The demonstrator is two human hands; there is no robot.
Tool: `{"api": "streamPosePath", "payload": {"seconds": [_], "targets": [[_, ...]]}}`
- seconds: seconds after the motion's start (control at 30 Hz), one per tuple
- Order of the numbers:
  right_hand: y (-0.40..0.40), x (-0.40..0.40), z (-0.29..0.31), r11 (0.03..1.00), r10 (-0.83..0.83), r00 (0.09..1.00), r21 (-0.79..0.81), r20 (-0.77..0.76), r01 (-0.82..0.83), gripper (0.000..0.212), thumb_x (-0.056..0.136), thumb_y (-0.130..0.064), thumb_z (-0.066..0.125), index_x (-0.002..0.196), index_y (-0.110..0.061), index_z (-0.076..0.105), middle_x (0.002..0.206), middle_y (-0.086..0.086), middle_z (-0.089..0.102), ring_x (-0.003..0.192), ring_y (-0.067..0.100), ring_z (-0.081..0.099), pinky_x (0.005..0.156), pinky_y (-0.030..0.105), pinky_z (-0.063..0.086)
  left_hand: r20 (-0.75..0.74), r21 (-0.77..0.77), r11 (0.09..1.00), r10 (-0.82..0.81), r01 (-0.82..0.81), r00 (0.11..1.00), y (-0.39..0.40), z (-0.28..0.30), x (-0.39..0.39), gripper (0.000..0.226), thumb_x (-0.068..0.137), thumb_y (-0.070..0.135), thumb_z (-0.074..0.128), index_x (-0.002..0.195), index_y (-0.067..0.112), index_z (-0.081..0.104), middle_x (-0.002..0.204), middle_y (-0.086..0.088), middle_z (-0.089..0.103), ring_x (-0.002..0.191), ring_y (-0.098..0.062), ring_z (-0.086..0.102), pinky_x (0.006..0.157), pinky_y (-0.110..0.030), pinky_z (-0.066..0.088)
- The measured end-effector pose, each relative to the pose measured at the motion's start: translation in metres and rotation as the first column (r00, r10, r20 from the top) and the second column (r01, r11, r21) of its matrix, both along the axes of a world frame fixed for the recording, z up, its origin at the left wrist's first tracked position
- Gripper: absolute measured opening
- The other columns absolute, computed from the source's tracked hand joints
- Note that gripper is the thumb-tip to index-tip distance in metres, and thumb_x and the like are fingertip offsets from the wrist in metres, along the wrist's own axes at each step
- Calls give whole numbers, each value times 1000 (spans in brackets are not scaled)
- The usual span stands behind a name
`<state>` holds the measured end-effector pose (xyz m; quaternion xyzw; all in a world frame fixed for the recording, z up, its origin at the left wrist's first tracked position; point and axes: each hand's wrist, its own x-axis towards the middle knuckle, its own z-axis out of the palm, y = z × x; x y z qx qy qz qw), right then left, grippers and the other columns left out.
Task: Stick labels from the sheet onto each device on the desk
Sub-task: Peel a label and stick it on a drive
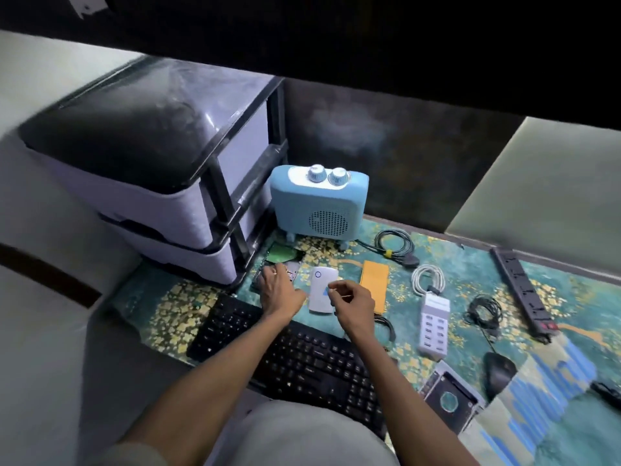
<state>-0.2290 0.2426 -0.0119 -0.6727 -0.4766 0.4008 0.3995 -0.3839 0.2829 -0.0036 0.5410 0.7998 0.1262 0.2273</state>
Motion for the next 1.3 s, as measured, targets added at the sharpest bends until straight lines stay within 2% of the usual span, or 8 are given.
{"api": "streamPosePath", "payload": {"seconds": [0.13, 0.3, 0.6, 0.67, 0.73, 0.83, 0.93, 1.3], "targets": [[14, -21, 1, 999, 1, 999, -36, 44, 1, 8, 92, -23, 72, 99, -20, 74, 83, -3, 72, 80, 13, 70, 72, 33, 59, -163, -151, 983, -129, 105, 978, 28, -22, -33, 86, 72, 47, 77, 142, 24, 33, 150, -20, 28, 132, -38, 37, 104, -46, 42], [28, -19, 5, 992, -55, 994, -104, 98, 66, 10, 90, -21, 75, 98, -16, 77, 85, 0, 75, 79, 13, 72, 70, 32, 61, -153, -177, 971, -187, 159, 970, 58, -27, -37, 87, 69, 49, 81, 143, 34, 39, 137, -22, 40, 123, -36, 43, 93, -42, 50], [45, -42, 1, 969, -174, 984, -187, -34, 165, 9, 94, -13, 71, 92, -5, 71, 84, 11, 72, 72, 22, 67, 61, 36, 60, 344, -204, 979, 82, -11, 935, 84, -9, -47, 94, 63, 35, 87, 147, 27, 47, 152, -16, 38, 137, -35, 39, 105, -44, 43], [44, -44, 0, 967, -173, 979, -206, -104, 149, 12, 96, -14, 69, 97, -2, 70, 87, 15, 71, 74, 22, 64, 60, 31, 58, 551, -231, 968, 216, -101, 806, 90, -1, -58, 78, 59, 34, 80, 133, 17, 61, 126, -9, 62, 109, -23, 60, 82, -30, 49], [46, -43, 4, 970, -164, 971, -209, -174, 126, 13, 96, -12, 68, 101, 0, 69, 90, 15, 69, 77, 24, 63, 62, 31, 57, 804, -353, 929, 364, -114, 470, 88, 12, -70, 47, 57, 32, 71, 100, 14, 70, 90, -7, 64, 71, -19, 57, 61, -25, 45], [51, -43, 18, 971, -158, 944, -218, -291, 96, 14, 94, -9, 70, 103, 2, 69, 88, 10, 69, 78, 22, 65, 65, 30, 58, 850, -510, 860, 507, 13, -143, 72, 8, -85, 52, 58, 34, 58, 101, 6, 68, 93, -19, 65, 79, -32, 58, 74, -39, 48], [56, -51, 32, 977, -70, 902, -213, -426, -24, 12, 89, -9, 76, 99, -3, 74, 86, 6, 72, 77, 19, 67, 69, 30, 59, 725, -566, 818, 553, 102, -410, 55, -5, -88, 75, 56, 34, 54, 123, 5, 67, 118, -26, 65, 103, -40, 55, 100, -51, 37], [59, -85, 34, 986, 46, 973, -146, -227, -81, 31, 74, -4, 88, 81, 0, 58, 72, 23, 69, 59, 24, 71, 53, 32, 59, 717, -455, 851, 524, 261, -459, 49, 3, -86, 91, 45, 24, 65, 133, 3, 60, 123, -24, 61, 103, -39, 63, 108, -54, 33]]}}
